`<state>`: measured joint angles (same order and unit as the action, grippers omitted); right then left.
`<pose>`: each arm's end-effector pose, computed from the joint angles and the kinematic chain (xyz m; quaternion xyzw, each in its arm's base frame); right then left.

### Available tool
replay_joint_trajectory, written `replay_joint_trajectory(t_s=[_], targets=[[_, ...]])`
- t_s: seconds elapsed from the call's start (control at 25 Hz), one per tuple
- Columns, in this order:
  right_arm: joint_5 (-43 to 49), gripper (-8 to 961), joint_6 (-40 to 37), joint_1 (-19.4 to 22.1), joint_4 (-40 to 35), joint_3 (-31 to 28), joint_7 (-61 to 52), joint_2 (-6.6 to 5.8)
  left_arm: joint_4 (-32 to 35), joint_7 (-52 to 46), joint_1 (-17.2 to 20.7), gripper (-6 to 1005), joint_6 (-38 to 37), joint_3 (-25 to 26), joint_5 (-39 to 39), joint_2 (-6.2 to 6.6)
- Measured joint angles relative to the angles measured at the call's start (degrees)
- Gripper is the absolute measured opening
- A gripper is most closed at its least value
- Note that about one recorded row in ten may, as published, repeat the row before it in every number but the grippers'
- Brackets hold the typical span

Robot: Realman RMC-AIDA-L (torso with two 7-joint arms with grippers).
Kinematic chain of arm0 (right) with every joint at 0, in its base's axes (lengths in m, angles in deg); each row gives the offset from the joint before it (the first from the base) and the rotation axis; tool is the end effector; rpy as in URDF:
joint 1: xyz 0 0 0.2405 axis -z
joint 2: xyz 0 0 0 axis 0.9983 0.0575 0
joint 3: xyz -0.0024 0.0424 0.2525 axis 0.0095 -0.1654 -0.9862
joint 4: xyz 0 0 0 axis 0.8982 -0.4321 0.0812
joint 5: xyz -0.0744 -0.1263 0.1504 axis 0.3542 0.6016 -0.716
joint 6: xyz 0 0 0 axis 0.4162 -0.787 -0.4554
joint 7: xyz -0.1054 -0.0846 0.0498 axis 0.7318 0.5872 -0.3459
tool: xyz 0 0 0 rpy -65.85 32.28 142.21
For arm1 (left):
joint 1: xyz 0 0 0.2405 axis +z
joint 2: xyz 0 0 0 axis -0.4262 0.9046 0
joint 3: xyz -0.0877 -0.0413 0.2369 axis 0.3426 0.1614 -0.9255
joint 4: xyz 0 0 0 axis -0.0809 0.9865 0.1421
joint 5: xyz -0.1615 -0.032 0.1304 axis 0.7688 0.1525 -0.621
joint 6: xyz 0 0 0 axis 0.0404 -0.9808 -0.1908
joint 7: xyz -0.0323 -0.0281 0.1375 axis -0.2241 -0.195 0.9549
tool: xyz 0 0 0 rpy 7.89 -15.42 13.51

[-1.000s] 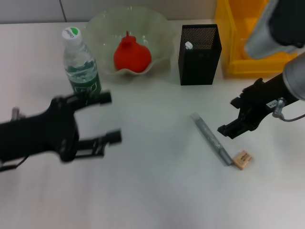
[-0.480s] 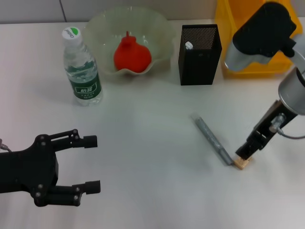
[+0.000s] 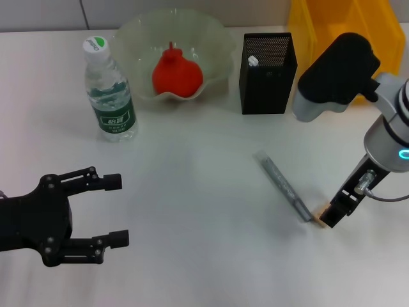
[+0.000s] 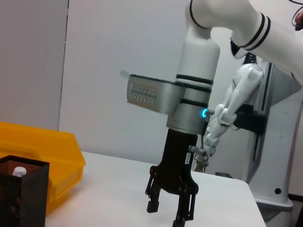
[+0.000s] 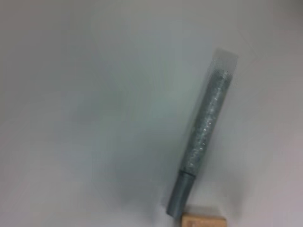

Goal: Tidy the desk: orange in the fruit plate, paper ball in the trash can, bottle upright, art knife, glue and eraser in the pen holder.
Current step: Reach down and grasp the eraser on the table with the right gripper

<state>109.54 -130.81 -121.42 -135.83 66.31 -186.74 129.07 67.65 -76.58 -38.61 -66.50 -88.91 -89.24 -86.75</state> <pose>0.1694 0.3148 -0.0224 -0.8789 0.3151 -0.3210 0.1587 -0.2945 0.2350 0.0352 -0.9425 -0.1003 -0.3134 0.0580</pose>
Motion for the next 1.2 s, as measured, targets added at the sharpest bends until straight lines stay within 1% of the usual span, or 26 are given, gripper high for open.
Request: replay_joint_trajectory(t_s=[0.08,0.12,0.32,0.88,1.2], targets=[[0.6,669,0.7,0.0,0.4,0.9,-0.5,0.00,0.0,0.0,0.0,855,0.2,0.0,0.0,-0.20],[0.6,669,1.4,0.0,1.2,1.2,-0.5,0.00,-0.1,0.1,0.0,854,0.4,0.1,0.0,-0.55],[0.0,667,3.3,0.0,3.3,1.7,-0.5,0.00,-0.1,0.4,0.0,854,1.1,0.1,0.0,-0.87],[-0.7,664,3.7,-0.2,4.4,3.2,-0.4,0.09,-0.1,0.2,0.1,854,1.8,0.1,0.0,-1.15],[-0.9,662,4.1,-0.6,6.6,3.2,-0.5,0.09,-0.1,0.3,0.1,854,1.8,0.7,-0.2,-1.30]])
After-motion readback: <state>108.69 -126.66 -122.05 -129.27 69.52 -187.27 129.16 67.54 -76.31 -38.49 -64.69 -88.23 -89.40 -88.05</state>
